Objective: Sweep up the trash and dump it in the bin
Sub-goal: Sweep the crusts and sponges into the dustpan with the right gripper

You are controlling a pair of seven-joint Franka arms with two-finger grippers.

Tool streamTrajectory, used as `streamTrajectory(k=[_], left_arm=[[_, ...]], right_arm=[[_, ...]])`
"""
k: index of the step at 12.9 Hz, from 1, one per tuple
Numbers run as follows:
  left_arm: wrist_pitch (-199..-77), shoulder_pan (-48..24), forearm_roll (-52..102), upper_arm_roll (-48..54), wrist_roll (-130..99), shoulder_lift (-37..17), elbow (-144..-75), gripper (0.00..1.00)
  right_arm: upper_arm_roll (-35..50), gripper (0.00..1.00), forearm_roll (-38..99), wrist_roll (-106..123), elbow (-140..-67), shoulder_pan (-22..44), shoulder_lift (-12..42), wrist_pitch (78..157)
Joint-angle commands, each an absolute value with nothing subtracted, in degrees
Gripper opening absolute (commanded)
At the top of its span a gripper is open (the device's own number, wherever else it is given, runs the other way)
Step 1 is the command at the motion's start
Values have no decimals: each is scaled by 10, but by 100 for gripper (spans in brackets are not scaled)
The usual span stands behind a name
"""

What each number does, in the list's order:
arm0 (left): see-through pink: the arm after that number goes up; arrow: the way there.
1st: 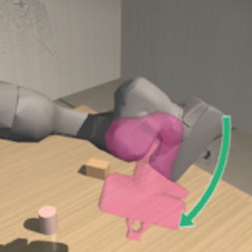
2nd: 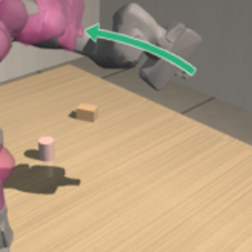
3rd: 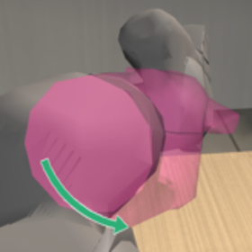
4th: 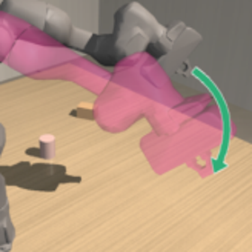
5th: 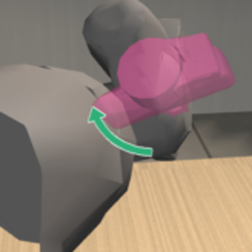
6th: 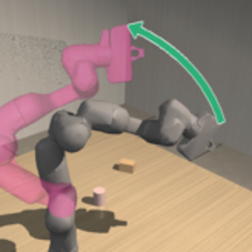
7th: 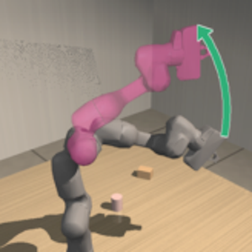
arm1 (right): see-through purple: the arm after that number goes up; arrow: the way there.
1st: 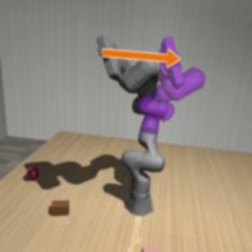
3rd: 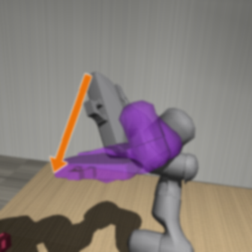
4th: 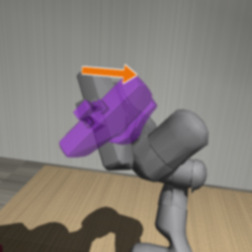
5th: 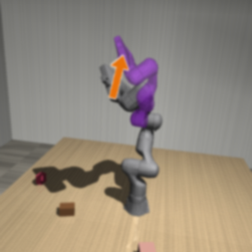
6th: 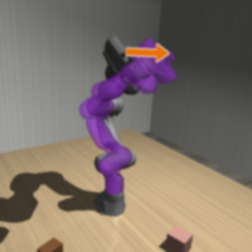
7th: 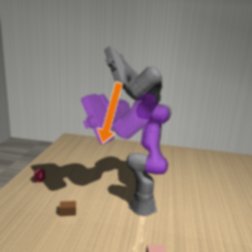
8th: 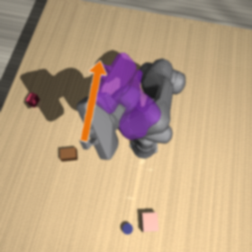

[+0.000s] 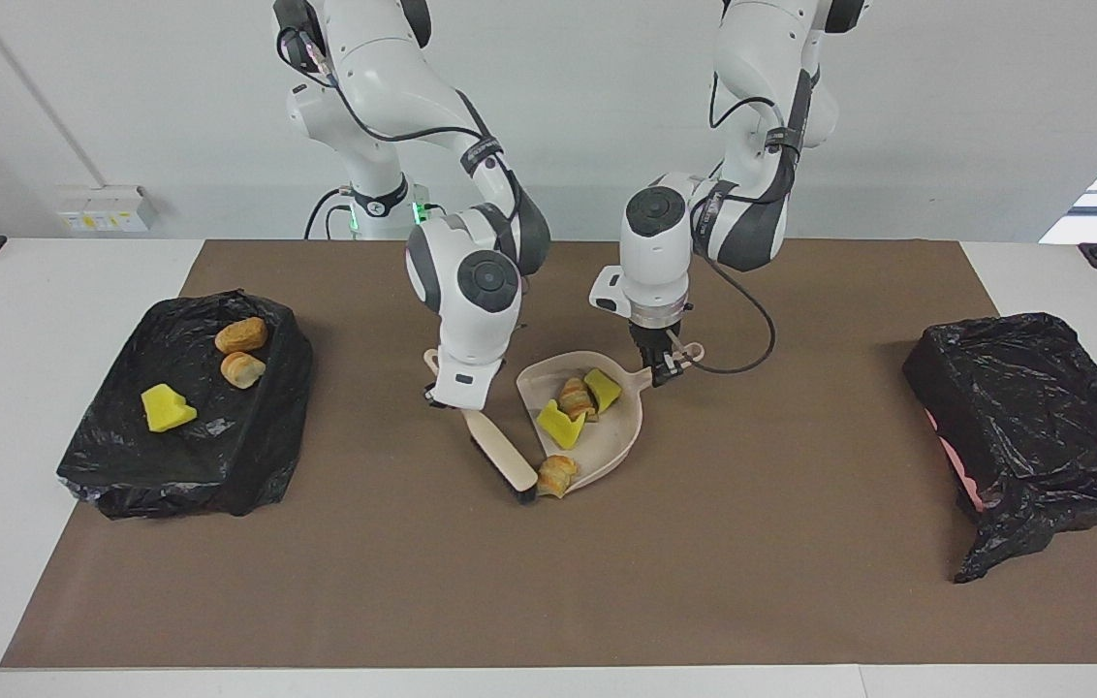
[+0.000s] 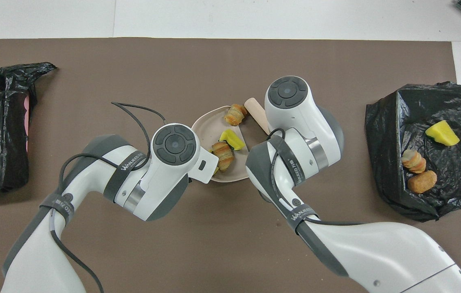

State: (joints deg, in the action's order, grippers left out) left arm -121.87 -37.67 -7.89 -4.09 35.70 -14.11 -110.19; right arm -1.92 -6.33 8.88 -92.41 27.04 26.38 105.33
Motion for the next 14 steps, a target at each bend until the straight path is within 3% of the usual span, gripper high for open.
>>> streamTrajectory(k=[1, 4, 14], left_arm=[[-1230, -378, -83, -45, 341, -122, -1126, 0], [-1231, -378, -83, -46, 343, -122, -1125, 0], [-1230, -363, -83, -46, 387, -122, -1122, 0]], right_arm=[[-6, 0, 16, 85, -925, 277, 248, 1002], [-1, 0, 90, 82, -936, 277, 215, 927], [-10, 0, 93, -143, -940, 215, 72, 836]])
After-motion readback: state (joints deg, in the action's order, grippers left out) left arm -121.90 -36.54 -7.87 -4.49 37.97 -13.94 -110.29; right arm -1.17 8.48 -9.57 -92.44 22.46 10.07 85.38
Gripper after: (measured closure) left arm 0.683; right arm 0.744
